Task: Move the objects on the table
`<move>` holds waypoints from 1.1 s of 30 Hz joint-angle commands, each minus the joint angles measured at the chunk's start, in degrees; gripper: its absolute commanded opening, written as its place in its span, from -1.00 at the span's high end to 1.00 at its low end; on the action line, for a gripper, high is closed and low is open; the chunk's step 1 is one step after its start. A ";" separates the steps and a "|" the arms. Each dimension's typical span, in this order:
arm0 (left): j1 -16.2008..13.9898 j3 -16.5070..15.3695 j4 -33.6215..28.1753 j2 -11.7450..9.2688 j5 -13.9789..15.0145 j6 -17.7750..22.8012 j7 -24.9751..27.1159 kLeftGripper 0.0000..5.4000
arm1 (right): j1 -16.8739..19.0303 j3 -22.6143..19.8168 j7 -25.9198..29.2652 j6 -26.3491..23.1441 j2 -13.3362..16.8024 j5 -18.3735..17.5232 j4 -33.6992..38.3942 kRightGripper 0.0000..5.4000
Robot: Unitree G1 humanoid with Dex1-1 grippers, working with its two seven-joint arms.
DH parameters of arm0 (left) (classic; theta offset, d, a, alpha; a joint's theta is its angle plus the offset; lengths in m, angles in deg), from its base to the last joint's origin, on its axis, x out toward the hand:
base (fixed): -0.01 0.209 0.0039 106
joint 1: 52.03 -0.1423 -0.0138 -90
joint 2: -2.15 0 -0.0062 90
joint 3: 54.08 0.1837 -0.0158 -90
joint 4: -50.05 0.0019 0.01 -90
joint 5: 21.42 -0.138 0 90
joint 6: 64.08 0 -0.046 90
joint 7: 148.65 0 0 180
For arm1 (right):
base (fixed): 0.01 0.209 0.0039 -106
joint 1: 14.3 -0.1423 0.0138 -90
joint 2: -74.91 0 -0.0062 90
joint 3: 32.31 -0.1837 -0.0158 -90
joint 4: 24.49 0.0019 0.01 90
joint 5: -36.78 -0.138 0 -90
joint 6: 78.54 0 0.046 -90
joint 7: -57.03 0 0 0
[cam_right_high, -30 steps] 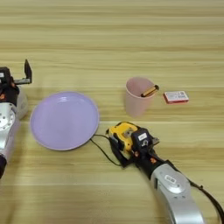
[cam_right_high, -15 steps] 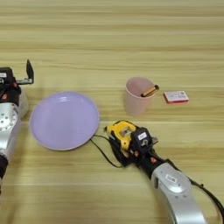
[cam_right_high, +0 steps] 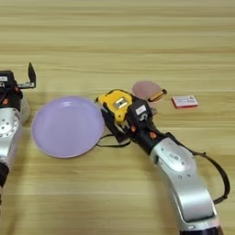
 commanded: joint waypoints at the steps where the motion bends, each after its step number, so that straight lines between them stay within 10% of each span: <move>1: 0.63 0.22 0.02 0.10 -0.62 0.33 -0.25 -1.00 | -4.97 2.40 -0.58 -1.33 -1.29 1.02 -0.35 -0.53; 14: -0.11 0.26 -1.11 0.15 -0.48 0.50 -0.06 -1.00 | -17.11 8.28 -0.46 2.88 -6.95 5.78 -23.51 -0.53; 33: -0.38 0.27 -1.82 0.27 -0.45 0.91 -0.05 -1.00 | -21.28 11.32 3.48 11.54 -11.31 8.24 -41.07 -0.72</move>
